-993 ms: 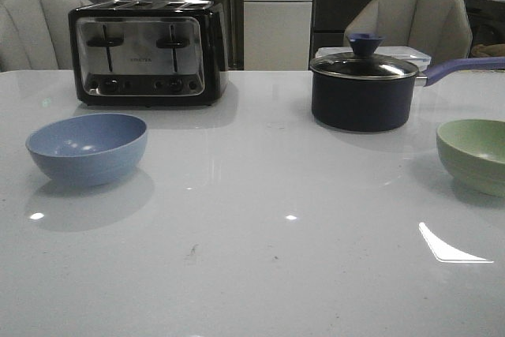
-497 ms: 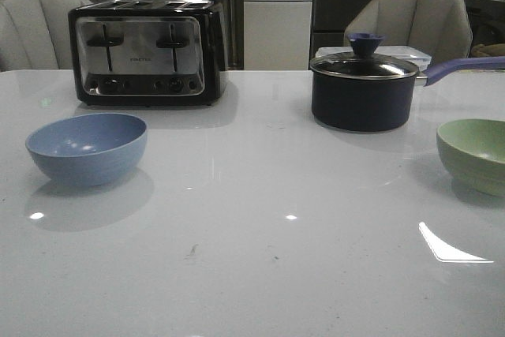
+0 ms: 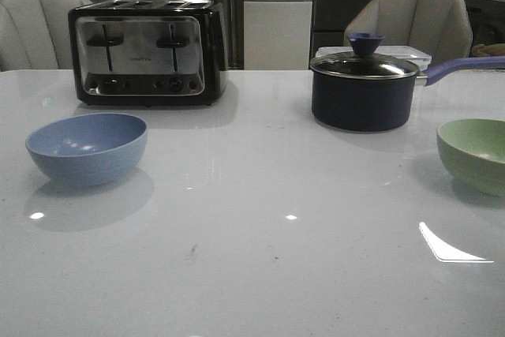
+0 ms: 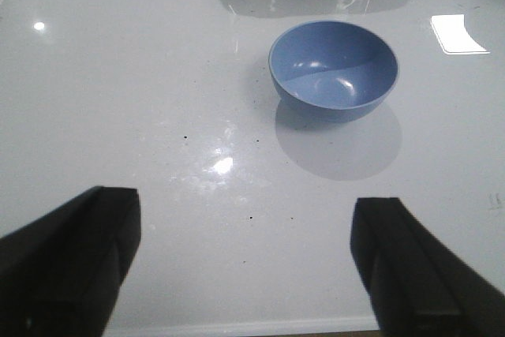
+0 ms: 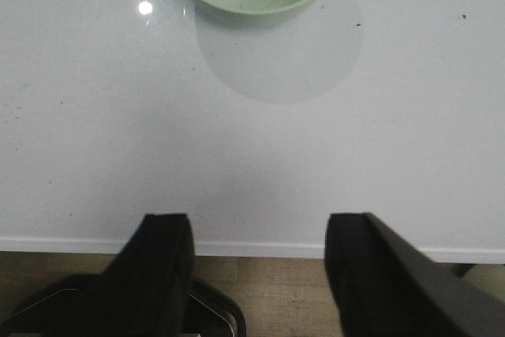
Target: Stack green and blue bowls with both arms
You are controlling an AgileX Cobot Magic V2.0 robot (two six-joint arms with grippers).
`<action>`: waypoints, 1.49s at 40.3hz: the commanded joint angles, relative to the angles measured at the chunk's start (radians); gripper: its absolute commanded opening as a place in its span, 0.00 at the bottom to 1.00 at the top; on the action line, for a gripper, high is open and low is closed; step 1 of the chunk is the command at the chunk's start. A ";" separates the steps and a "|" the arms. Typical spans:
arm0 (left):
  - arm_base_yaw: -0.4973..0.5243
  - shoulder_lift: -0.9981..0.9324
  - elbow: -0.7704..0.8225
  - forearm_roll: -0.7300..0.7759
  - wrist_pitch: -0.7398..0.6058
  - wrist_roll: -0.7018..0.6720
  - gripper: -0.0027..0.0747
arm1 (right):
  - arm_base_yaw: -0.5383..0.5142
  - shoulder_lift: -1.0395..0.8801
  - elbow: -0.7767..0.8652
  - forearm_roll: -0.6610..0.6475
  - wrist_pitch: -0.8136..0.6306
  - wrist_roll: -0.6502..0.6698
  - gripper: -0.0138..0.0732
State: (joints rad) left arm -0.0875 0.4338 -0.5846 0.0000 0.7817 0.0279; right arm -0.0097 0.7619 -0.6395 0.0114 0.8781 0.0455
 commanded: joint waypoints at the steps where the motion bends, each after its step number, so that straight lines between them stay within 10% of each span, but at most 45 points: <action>1: 0.000 0.011 -0.026 -0.015 -0.050 -0.006 0.86 | -0.006 0.044 -0.061 -0.035 -0.054 -0.006 0.78; 24: -0.143 0.011 -0.026 -0.009 -0.045 0.019 0.86 | -0.246 0.558 -0.385 0.191 -0.005 -0.180 0.72; 50: -0.143 0.011 -0.026 -0.009 -0.045 0.019 0.86 | -0.254 1.014 -0.654 0.196 -0.086 -0.214 0.77; 60: -0.143 0.011 -0.026 -0.009 -0.047 0.019 0.86 | -0.254 1.084 -0.703 0.196 -0.088 -0.228 0.53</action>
State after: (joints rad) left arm -0.2231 0.4338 -0.5846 -0.0084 0.8047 0.0459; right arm -0.2574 1.8848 -1.3043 0.1943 0.8149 -0.1686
